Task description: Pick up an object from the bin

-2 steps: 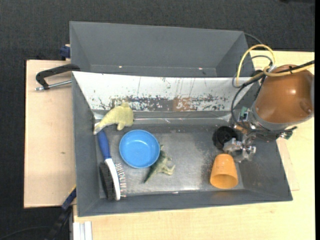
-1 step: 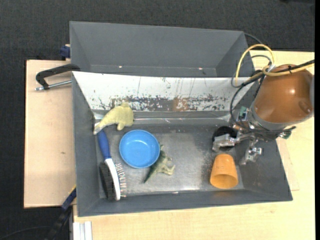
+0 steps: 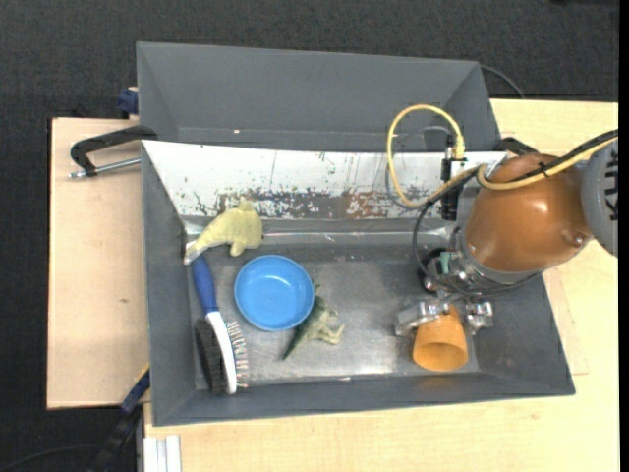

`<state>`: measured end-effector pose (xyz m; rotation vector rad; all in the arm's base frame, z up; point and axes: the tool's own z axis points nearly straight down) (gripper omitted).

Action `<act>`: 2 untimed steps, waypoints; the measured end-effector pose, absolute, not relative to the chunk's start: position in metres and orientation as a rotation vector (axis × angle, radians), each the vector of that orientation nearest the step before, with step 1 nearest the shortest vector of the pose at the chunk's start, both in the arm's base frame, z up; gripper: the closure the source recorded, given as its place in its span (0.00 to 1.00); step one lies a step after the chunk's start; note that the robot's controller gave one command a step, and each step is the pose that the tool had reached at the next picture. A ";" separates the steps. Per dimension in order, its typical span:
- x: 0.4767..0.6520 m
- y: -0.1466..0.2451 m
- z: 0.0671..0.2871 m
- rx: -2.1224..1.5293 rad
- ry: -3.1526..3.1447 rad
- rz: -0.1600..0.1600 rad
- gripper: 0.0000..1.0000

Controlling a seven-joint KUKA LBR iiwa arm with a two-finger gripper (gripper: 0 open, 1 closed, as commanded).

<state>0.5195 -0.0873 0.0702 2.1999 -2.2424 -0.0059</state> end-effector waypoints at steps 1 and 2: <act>0.520 -0.089 0.070 2.197 -2.245 -0.003 1.00; 0.533 -0.085 0.205 2.311 -2.143 0.015 1.00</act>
Offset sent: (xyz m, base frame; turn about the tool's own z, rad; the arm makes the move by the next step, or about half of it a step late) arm 0.0000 0.0000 0.0000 0.0000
